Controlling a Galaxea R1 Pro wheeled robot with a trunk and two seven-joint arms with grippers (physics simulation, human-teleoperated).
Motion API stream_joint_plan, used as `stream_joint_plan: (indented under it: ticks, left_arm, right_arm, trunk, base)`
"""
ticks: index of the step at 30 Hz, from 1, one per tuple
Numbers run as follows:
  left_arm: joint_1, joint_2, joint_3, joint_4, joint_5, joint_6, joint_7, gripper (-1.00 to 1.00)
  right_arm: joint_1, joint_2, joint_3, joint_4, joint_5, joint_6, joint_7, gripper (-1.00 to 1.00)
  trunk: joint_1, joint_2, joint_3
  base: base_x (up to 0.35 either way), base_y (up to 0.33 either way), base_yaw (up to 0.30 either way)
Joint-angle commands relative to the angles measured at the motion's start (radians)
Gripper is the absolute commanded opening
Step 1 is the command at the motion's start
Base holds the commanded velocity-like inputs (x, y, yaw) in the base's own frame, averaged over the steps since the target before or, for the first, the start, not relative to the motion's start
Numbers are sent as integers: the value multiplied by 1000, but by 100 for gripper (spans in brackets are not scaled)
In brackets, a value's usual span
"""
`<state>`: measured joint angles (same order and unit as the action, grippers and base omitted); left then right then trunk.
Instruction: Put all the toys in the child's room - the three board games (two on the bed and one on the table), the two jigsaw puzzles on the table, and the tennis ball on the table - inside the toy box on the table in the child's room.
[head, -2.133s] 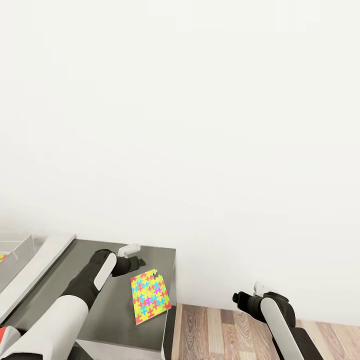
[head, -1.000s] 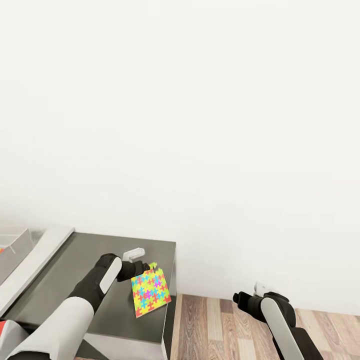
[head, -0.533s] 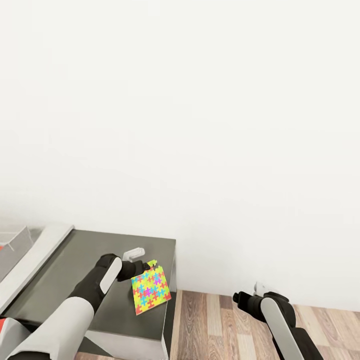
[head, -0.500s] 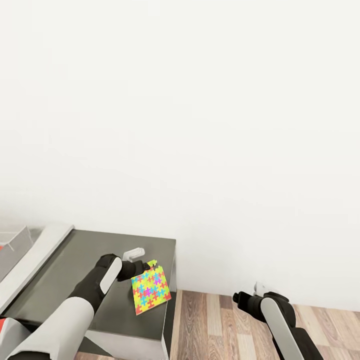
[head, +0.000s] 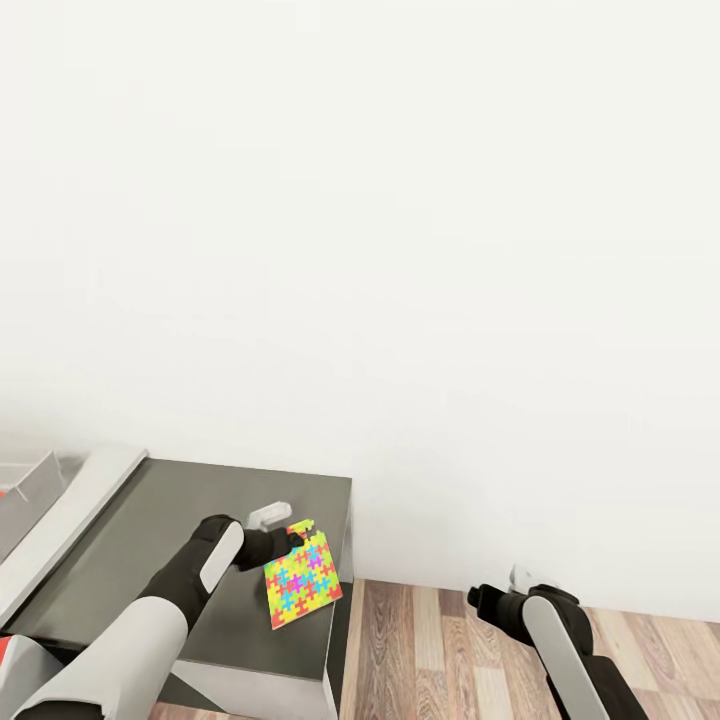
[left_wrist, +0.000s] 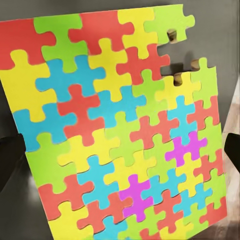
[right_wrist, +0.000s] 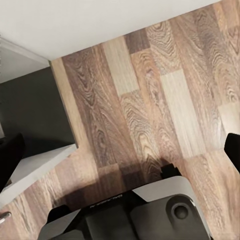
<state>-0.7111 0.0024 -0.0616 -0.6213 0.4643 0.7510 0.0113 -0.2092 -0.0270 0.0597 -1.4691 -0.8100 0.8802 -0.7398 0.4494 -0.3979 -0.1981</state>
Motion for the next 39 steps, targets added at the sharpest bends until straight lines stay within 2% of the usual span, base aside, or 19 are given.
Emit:
stream_joint_plan:
  ticks: [1,12,39]
  left_arm:
    - [-1,0,-1,-1,1,2,-7,100]
    - [-1,0,-6,0,-2,-29,-23,100]
    - [-1,3,1,12,3,-28,-23,100]
  right_arm:
    - [-1,0,2,0,-9,2,-10,100]
    - [-1,0,1,2,-9,2,-10,100]
    - [-2,1,-5,4,-9,2,-10,100]
  trunk:
    - [1,-2,-2]
    - [1,-2,-2]
    - [1,-2,-2]
  base:
    - [0,0,0]
    - [0,0,0]
    - [0,0,0]
